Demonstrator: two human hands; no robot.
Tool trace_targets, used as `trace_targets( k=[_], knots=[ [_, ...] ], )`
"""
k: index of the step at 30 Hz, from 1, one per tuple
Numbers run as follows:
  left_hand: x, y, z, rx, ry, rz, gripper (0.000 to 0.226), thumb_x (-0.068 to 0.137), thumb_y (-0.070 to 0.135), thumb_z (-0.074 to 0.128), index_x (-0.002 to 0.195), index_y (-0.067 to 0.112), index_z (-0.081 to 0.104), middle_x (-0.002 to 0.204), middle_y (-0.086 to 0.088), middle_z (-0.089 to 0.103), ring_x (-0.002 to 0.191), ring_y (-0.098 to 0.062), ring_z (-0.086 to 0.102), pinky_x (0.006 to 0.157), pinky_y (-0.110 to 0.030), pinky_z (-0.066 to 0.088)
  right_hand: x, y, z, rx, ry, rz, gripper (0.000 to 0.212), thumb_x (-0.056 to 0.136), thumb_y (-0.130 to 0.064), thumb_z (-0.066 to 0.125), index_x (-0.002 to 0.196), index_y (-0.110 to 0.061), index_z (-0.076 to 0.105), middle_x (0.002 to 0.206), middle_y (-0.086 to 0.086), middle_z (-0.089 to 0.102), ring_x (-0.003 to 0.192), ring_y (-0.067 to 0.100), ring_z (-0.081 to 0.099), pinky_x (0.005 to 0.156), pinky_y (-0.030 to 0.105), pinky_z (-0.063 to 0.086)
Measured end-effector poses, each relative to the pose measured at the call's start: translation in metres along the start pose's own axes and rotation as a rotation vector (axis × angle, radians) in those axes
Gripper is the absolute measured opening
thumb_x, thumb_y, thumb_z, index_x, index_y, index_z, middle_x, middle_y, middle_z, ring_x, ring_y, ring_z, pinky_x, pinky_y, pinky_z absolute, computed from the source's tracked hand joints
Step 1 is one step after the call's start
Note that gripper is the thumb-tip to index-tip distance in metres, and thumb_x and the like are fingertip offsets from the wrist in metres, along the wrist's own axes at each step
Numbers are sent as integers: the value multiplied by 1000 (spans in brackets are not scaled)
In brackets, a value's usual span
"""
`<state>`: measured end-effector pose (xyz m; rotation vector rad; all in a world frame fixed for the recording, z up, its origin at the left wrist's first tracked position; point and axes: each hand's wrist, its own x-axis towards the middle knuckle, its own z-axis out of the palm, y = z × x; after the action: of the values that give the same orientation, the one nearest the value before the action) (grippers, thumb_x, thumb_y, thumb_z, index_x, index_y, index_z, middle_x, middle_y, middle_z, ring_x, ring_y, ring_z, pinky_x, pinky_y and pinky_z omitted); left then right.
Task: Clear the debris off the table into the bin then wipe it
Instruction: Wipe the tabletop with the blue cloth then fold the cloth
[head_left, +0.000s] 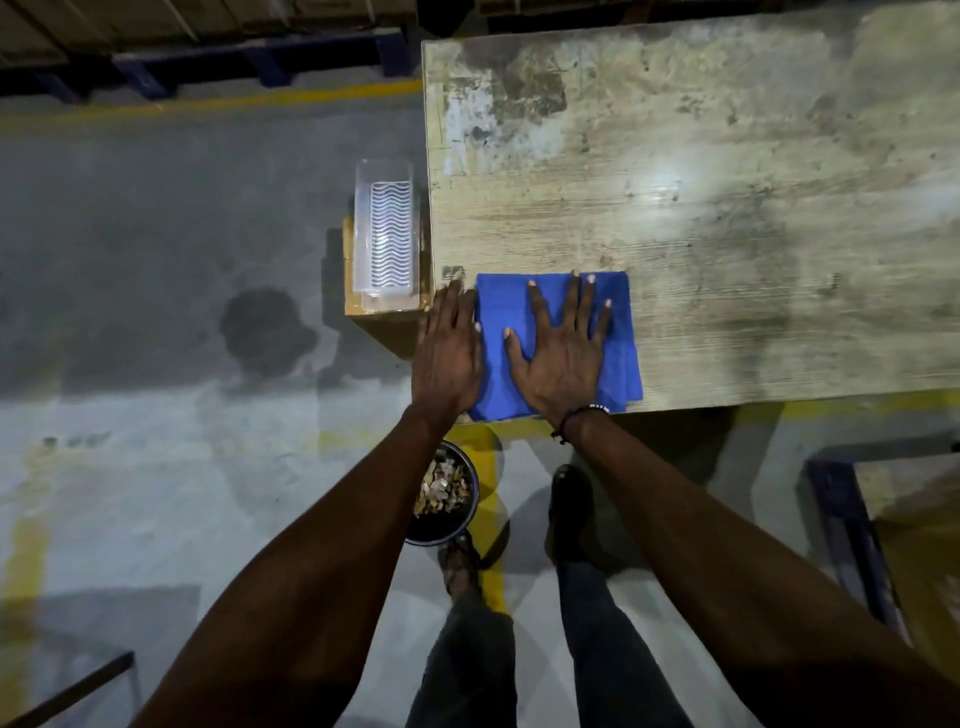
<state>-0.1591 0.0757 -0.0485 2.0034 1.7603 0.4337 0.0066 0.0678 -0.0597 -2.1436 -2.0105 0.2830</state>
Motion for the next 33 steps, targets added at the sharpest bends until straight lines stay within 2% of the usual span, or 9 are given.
trace_targets(
  k=[4, 9, 14, 17, 20, 29, 33],
  knots=[
    [25, -10, 3, -82, 6, 57, 70, 97, 30, 21, 160, 1, 35, 170, -19, 25, 159, -36, 20, 129, -46, 15, 3, 5, 14, 23, 57, -34, 76, 101, -63, 40, 164, -22, 29, 174, 11, 13, 162, 36, 4, 127, 63, 7],
    [45, -21, 15, -61, 67, 118, 56, 109, 21, 31, 162, 5, 32, 172, -17, 21, 160, -35, 15, 129, -40, 7, -2, 6, 17, -30, 56, -29, 71, 104, -66, 33, 166, -36, 16, 176, 5, 5, 162, 36, -4, 123, 71, 1],
    [77, -24, 19, 113, 52, 74, 65, 109, 39, 24, 167, 10, 19, 175, -12, 9, 163, -28, 6, 129, -39, -3, 16, 10, 22, -91, 52, 13, 67, 103, -70, 28, 164, -47, 14, 176, 1, 1, 162, 35, -7, 119, 76, 2],
    [111, -24, 17, 122, 66, 44, 73, 106, 51, 22, 167, 10, 18, 175, -14, 9, 162, -29, 7, 131, -46, 3, 66, 18, 21, -49, 45, 49, 68, 101, -72, 28, 163, -49, 16, 176, 1, 2, 162, 35, -4, 118, 78, 2],
    [150, -22, 18, 169, 75, -14, 77, 105, 55, 19, 167, 11, 16, 175, -14, 8, 162, -31, 7, 130, -51, 8, 119, 23, 20, -47, 51, 56, 68, 99, -74, 26, 163, -50, 17, 176, 2, 4, 161, 36, -2, 118, 79, 1],
    [274, -29, 1, 172, 81, -78, 73, 109, 51, 31, 167, 11, 12, 175, -16, 4, 162, -34, 2, 129, -49, 1, 224, 18, 20, -9, 57, 34, 68, 98, -76, 24, 162, -52, 17, 176, 1, 7, 162, 34, -3, 119, 77, -7],
    [310, -31, -5, 152, 120, -107, 69, 109, 47, 35, 166, 9, 21, 174, -15, 11, 162, -34, 8, 128, -49, 4, 263, 14, 21, -12, 48, -7, 69, 98, -76, 22, 162, -52, 17, 176, 2, 7, 162, 34, -3, 118, 76, -7]
  ],
)
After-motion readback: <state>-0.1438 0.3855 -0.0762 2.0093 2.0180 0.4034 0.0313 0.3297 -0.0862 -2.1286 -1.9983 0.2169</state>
